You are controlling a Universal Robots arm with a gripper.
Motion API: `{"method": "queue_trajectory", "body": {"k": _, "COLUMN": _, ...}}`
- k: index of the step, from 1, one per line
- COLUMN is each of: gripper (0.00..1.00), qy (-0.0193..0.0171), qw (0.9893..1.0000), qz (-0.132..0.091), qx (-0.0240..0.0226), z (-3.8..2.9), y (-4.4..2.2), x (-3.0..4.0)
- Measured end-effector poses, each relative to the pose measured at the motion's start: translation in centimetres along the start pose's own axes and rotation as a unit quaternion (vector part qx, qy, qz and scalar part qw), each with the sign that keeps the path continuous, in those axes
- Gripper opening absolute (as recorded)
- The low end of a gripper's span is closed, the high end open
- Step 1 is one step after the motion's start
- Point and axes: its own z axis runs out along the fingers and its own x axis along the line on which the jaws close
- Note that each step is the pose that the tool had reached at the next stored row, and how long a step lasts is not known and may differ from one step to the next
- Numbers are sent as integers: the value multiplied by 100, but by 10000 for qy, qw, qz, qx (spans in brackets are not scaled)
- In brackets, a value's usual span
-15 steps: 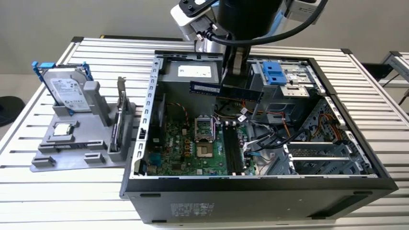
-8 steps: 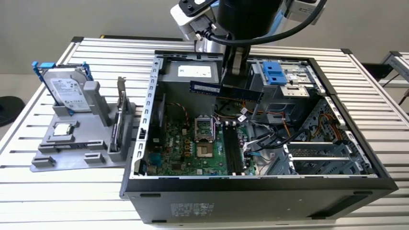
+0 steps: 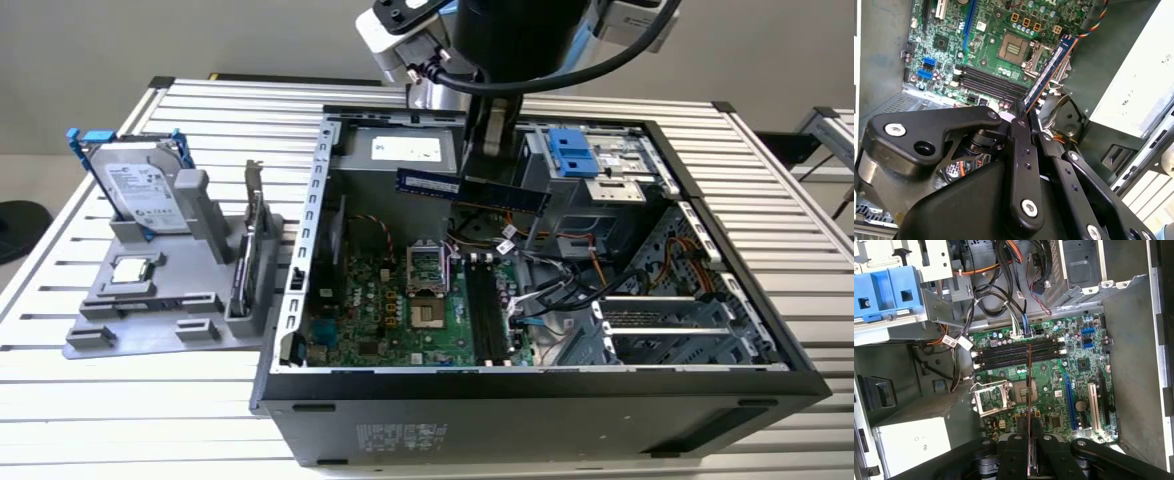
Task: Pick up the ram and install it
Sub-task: 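Insert the ram into the slot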
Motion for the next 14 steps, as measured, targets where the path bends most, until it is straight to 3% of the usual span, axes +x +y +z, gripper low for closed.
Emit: {"method": "queue_trajectory", "body": {"k": 14, "gripper": 0, "qy": 6, "qw": 9999, "qz": 153, "qx": 2, "z": 0, "y": 0, "x": 0}}
